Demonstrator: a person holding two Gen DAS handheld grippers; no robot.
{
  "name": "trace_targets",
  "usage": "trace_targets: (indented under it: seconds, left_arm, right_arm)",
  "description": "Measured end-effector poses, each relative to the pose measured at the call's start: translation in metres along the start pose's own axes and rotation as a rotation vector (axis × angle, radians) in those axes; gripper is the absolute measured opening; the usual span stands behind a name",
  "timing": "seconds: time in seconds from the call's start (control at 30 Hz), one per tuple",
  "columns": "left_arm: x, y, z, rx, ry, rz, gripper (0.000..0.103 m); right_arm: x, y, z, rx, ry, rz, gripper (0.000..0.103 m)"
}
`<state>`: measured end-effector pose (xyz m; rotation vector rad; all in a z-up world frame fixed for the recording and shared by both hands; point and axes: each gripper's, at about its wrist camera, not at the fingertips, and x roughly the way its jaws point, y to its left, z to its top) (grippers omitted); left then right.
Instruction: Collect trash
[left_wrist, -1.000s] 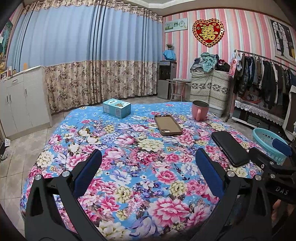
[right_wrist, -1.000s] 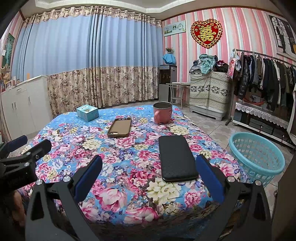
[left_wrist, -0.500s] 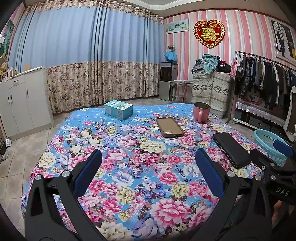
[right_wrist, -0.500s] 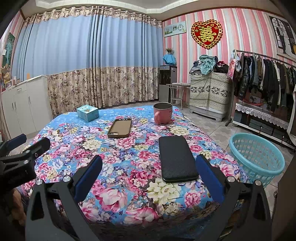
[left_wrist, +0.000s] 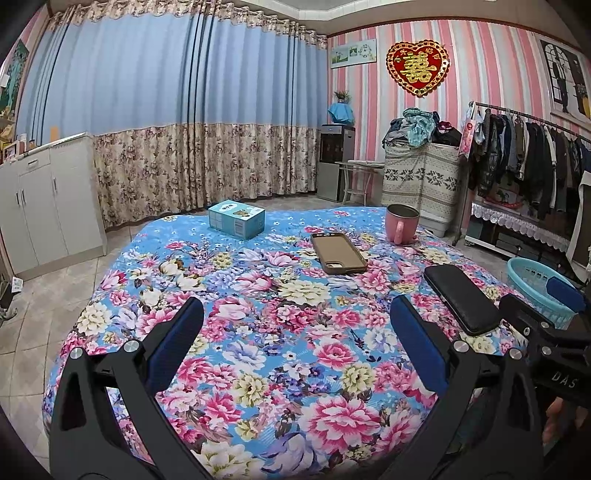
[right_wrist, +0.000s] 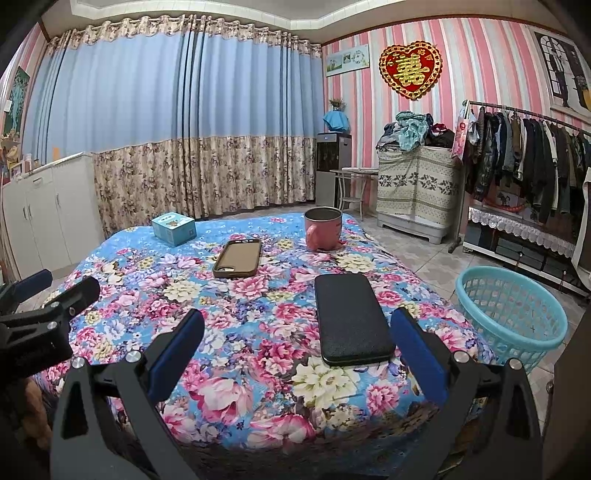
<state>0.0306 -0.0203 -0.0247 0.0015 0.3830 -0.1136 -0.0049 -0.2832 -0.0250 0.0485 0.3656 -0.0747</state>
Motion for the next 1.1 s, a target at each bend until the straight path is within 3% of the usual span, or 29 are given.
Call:
trace_targets:
  seconds: [1.1]
  left_arm:
    - [-0.007,-0.0039,0.0042,-0.009,-0.013,-0.01,0.098]
  right_arm:
    - [-0.0015,-0.0005,0.0007,0.003,-0.002,-0.005,0.098]
